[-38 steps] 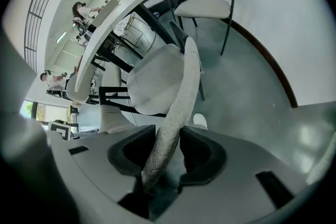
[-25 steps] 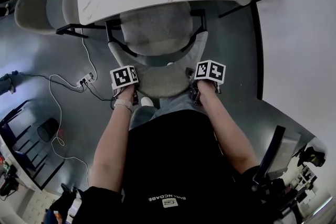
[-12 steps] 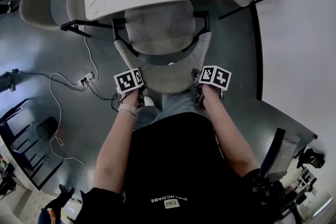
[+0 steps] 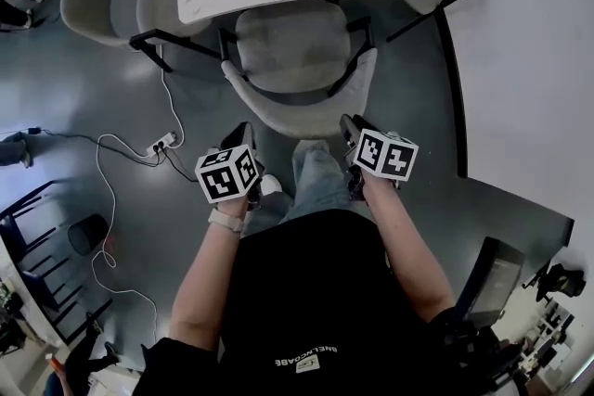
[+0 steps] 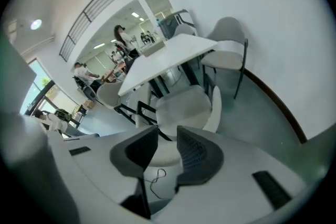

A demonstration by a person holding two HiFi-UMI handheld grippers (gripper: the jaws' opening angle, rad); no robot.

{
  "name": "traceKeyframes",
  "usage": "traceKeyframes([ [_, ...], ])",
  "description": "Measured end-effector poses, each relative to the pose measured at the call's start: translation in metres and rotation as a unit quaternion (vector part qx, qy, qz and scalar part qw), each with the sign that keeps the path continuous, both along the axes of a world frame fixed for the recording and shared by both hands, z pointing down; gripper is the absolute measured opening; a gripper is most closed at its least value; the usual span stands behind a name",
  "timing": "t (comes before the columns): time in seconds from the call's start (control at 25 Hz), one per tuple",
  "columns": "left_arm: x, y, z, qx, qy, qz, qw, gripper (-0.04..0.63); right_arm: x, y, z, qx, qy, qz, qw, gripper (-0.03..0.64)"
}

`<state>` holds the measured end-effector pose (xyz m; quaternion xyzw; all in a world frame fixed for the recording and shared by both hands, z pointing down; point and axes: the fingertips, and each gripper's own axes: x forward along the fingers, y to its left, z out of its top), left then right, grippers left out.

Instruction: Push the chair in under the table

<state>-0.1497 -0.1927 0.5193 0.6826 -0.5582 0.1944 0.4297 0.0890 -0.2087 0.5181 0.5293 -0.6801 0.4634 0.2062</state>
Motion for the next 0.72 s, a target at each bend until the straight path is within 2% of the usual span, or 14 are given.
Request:
traceKeyframes([
  [0.04,0.0,0.008,-0.016,0.026,0.011,0.005,0.9996,0.006,-0.01,0.007,-0.016,0.028,-0.001,-0.008,1.0,0.114],
  [0.12,0.001,0.022,-0.049,0.078,0.031,0.018,0.9963,0.006,-0.027,0.021,-0.049,0.083,0.001,-0.022,0.996,0.081],
  [0.24,0.015,0.034,-0.098,0.15,0.071,0.053,0.9848,0.006,-0.038,0.036,-0.092,0.162,0.014,-0.044,0.986,0.051],
  [0.32,0.027,0.046,-0.133,0.194,0.103,0.082,0.9721,0.005,-0.042,0.05,-0.125,0.219,0.029,-0.062,0.973,0.04],
  [0.44,0.042,0.061,-0.182,0.255,0.138,0.123,0.9492,0.005,-0.047,0.069,-0.175,0.302,0.05,-0.088,0.948,0.031],
  [0.56,0.061,0.069,-0.22,0.299,0.157,0.159,0.9276,0.005,-0.043,0.083,-0.218,0.365,0.052,-0.099,0.924,0.025],
  [0.72,0.097,0.086,-0.27,0.353,0.166,0.215,0.8954,0.005,-0.025,0.104,-0.266,0.421,0.054,-0.107,0.899,0.021],
])
